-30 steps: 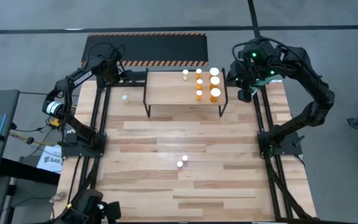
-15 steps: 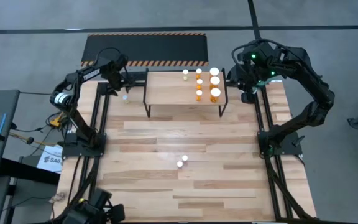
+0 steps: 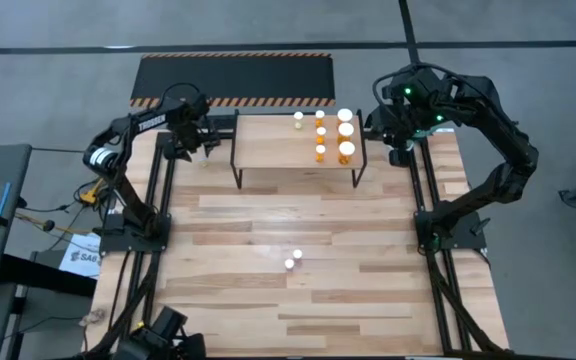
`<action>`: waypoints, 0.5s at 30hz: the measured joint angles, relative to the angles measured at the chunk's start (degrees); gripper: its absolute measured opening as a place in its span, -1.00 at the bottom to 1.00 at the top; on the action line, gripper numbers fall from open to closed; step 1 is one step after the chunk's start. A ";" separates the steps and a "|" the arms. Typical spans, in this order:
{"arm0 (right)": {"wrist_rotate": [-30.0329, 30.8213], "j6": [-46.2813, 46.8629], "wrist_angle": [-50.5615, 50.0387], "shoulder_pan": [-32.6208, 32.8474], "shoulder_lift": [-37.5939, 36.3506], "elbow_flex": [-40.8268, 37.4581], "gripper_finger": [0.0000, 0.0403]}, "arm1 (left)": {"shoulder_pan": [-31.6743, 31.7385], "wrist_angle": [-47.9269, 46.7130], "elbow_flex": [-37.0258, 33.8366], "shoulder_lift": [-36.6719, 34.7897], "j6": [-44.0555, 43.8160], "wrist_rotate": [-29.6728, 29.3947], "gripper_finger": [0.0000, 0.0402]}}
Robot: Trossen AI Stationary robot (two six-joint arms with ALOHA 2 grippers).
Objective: Pick and place medicine bottles onto shelf by color
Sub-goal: Put the top small yellow pill bottle on the shelf aligned with the other small yellow pill bottle
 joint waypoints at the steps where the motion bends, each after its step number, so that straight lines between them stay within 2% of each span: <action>1: 0.00 -0.02 0.00 0.00 0.00 0.00 -0.68 | -0.14 0.40 0.00 0.23 0.02 -0.04 0.28; 8: -0.02 -0.72 -0.02 0.00 0.00 0.00 -0.68 | -1.06 2.68 0.00 0.49 0.15 -0.19 0.25; 15: -0.02 -0.89 -0.02 0.00 0.00 0.00 -0.68 | -1.02 1.83 0.00 0.49 0.04 -0.42 -0.08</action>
